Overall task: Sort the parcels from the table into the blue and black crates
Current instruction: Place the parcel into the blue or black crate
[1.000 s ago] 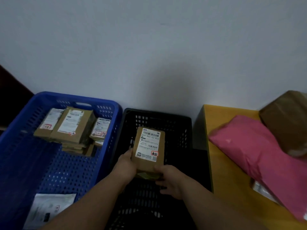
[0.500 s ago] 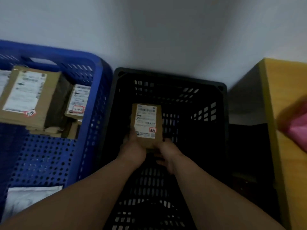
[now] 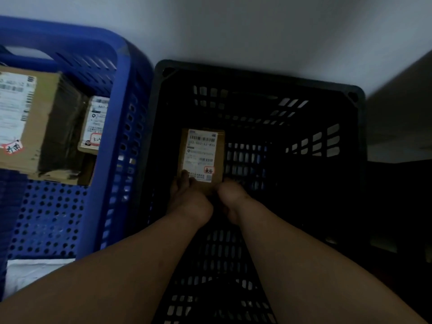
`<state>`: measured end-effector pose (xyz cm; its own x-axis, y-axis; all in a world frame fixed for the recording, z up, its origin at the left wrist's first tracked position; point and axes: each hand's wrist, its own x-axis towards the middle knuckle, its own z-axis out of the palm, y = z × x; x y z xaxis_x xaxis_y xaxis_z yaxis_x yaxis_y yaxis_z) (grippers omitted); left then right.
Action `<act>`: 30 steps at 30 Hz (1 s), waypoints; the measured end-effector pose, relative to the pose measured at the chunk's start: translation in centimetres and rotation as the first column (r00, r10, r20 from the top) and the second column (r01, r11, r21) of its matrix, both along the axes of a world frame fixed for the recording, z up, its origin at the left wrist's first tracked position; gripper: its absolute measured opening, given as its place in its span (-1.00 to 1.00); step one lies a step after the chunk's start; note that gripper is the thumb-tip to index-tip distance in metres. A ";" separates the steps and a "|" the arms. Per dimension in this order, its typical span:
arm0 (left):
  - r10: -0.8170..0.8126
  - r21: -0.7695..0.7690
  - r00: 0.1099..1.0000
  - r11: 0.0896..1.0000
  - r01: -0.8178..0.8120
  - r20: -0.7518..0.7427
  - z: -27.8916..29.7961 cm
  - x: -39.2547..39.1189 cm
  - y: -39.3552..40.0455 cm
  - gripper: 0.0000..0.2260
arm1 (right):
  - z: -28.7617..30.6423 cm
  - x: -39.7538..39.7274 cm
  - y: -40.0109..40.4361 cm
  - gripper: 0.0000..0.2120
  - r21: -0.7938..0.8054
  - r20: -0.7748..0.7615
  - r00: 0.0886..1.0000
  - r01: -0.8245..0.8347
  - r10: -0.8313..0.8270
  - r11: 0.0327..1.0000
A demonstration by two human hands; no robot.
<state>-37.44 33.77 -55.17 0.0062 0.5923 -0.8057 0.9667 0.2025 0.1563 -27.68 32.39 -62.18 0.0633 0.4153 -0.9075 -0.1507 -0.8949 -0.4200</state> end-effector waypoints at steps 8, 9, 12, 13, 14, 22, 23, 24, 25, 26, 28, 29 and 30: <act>0.018 -0.033 0.999 0.999 -0.017 0.031 1.2 -0.1 -0.4 -0.33 | 2.8 1.4 -1.4 -0.46 0.052 0.034 0.955 -0.295 0.293 0.954; 0.018 -0.022 0.999 1.000 -0.018 0.040 1.9 -0.1 -0.7 -0.34 | 3.7 1.8 -1.6 -0.46 0.045 0.068 0.943 -0.330 0.327 0.943; -0.042 0.031 0.998 0.999 0.041 0.045 4.4 0.2 -1.7 -0.37 | 7.2 3.2 -2.2 -0.52 0.050 0.203 0.877 -0.454 0.436 0.890; -0.076 0.056 0.997 0.996 0.074 0.032 5.5 0.4 -2.1 -0.37 | 8.8 3.6 -2.4 -0.54 0.050 0.255 0.840 -0.507 0.479 0.861; -0.102 0.077 0.995 0.992 0.100 0.021 6.7 0.5 -2.4 -0.38 | 10.3 4.1 -2.7 -0.57 0.047 0.314 0.794 -0.561 0.521 0.826; -0.184 0.211 0.983 0.960 0.184 -0.022 18.3 1.5 -5.7 -0.38 | 23.6 7.5 -6.0 -0.52 -0.133 0.693 0.219 -0.898 0.687 0.420; -0.195 0.228 0.980 0.953 0.198 -0.033 19.8 1.6 -6.2 -0.39 | 25.2 7.9 -6.5 -0.50 -0.140 0.717 0.180 -0.909 0.673 0.393; -0.200 0.237 0.979 0.950 0.204 -0.041 21.4 1.6 -6.7 -0.39 | 26.8 8.3 -7.2 -0.49 -0.147 0.734 0.154 -0.915 0.662 0.375; -0.200 0.241 0.979 0.949 0.205 -0.044 22.8 1.7 -7.3 -0.40 | 28.3 8.6 -7.8 -0.48 -0.153 0.746 0.136 -0.918 0.651 0.367; -0.202 0.246 0.979 0.947 0.205 -0.039 24.2 1.8 -7.8 -0.40 | 29.7 9.0 -8.5 -0.48 -0.159 0.759 0.125 -0.916 0.639 0.368; -0.215 0.270 0.976 0.939 0.212 -0.021 26.7 2.1 -8.9 -0.41 | 32.3 9.6 -10.0 -0.49 -0.158 0.794 0.118 -0.907 0.597 0.389; -0.223 0.286 0.975 0.933 0.218 -0.014 27.9 2.2 -9.5 -0.42 | 33.5 9.9 -10.8 -0.49 -0.150 0.814 0.121 -0.902 0.569 0.406; -0.232 0.305 0.973 0.926 0.223 -0.007 28.9 2.4 -10.1 -0.42 | 34.8 10.2 -11.7 -0.49 -0.142 0.833 0.121 -0.896 0.540 0.420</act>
